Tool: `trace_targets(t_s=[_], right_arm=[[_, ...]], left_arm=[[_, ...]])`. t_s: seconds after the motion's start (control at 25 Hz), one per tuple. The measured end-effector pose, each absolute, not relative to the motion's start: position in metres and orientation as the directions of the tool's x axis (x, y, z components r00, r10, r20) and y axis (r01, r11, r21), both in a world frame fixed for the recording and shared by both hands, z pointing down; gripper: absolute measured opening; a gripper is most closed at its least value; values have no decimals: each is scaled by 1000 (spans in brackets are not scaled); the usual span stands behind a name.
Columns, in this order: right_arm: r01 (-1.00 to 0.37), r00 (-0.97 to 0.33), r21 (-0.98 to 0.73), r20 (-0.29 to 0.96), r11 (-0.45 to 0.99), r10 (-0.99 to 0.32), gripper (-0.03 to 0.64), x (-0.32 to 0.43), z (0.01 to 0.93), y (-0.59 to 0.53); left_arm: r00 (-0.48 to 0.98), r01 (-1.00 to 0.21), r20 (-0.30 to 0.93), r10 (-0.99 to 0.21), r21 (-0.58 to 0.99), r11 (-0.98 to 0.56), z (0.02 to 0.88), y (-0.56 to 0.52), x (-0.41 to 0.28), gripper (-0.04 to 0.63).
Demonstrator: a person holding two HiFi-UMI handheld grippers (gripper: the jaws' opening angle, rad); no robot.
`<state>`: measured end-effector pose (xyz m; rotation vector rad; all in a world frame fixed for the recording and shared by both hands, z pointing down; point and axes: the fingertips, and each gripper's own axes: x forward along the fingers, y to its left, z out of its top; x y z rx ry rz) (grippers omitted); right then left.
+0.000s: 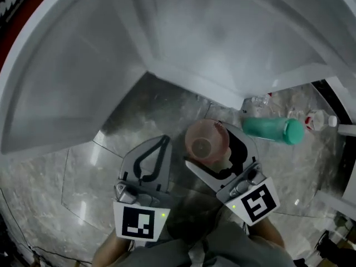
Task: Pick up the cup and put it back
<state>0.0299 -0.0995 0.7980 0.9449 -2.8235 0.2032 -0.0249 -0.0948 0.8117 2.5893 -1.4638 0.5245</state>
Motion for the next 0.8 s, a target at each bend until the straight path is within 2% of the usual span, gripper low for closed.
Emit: trace_targets(t_s=[0.08,0.28,0.52,0.68,0.8], right_arm=[[-637,-762,-66,207,768,-614,376,35,805,-105],[-709,-693,-6,193,705,-695,376,44,811,-137],[-770,-617,77,164,634,-769,376,39,812,-193],[-817,-522,182,173,548,-835,376,34,821,-237],[-836,-492,185,165,516,-855,376,30,826,-264]], left_arm=[[456,-844,358,-815,-115,-523,812,-95,-20,12],[459,-865,349,-817,-36,-501,818,-95,-20,12],[452,-866,368,-812,-35,-498,819,-91,-31,14],[444,-870,379,-812,-33,-492,821,-84,-40,14],[442,-872,387,-809,-26,-489,822,-79,-44,12]])
